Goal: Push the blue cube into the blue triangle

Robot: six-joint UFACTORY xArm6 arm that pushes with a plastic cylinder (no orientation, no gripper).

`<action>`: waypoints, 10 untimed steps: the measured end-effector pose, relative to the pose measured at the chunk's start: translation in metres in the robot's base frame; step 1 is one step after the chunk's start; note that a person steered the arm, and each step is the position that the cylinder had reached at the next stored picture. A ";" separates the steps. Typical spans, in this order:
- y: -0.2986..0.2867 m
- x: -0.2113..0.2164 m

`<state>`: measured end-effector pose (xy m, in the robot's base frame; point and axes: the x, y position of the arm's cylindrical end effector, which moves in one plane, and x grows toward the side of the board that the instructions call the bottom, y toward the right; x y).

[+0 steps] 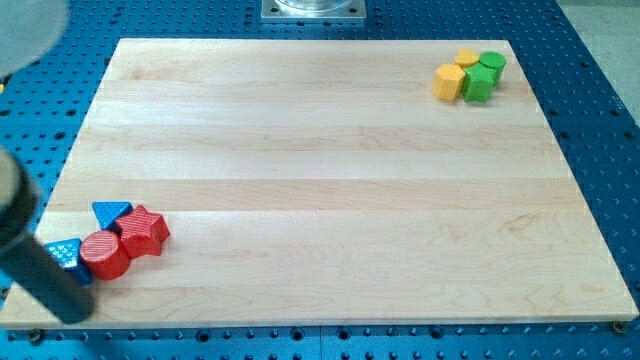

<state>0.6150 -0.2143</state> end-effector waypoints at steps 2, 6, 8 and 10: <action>-0.026 -0.003; -0.024 -0.042; -0.080 -0.042; -0.067 -0.065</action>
